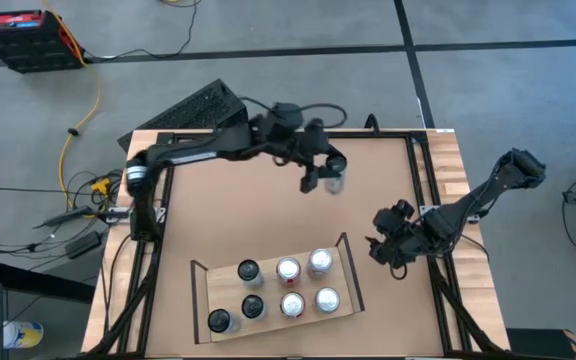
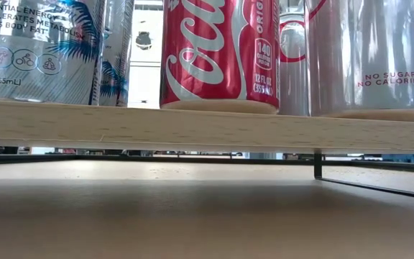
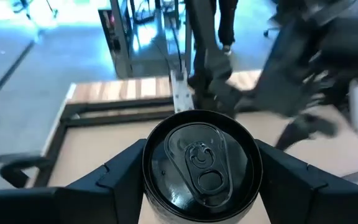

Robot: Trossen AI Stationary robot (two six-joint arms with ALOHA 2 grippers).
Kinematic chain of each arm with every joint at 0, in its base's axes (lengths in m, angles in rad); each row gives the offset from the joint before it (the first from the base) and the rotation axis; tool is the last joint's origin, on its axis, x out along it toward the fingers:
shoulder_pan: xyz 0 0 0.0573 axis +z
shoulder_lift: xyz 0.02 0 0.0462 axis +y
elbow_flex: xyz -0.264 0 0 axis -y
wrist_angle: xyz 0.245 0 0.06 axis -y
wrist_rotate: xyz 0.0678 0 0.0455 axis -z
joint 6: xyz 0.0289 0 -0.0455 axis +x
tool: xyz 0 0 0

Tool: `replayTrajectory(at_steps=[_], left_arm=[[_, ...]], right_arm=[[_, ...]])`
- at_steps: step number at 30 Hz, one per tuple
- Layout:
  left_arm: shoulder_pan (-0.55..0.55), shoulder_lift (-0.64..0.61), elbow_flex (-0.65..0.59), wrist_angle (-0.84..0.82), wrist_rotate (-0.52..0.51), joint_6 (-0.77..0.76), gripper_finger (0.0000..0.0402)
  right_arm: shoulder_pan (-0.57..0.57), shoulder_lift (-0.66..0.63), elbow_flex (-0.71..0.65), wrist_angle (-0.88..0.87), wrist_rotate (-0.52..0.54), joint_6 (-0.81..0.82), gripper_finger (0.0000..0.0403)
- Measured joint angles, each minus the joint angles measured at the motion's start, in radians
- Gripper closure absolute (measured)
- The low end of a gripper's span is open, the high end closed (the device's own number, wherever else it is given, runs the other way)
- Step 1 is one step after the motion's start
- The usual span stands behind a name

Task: Place canned beverage on shelf
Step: Put the white pink soda can aligned with the other white pink soda can on the shelf

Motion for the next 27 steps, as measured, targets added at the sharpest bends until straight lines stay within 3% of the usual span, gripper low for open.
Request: replayTrajectory(at_steps=[8, 15, 22, 27], left_arm=[[-0.073, -0.189, 0.001, -0.261, -0.028, 0.017, 0.0170], [-0.185, -0.365, -0.053, -0.450, -0.200, 0.003, 0.0170], [-0.324, -0.549, -0.211, -0.524, -0.310, -0.151, 0.0170], [-0.433, -0.689, -0.365, -0.542, -0.472, -0.228, 0.0170]], right_arm=[[-0.045, 0.000, 0.000, 0.009, -0.031, 0.011, 0.0036], [-0.093, 0.000, 0.000, 0.040, -0.050, 0.010, 0.0036], [-0.133, 0.000, 0.000, 0.058, -0.093, 0.010, 0.0036], [-0.151, 0.000, 0.000, 0.062, -0.105, 0.018, 0.0036]])
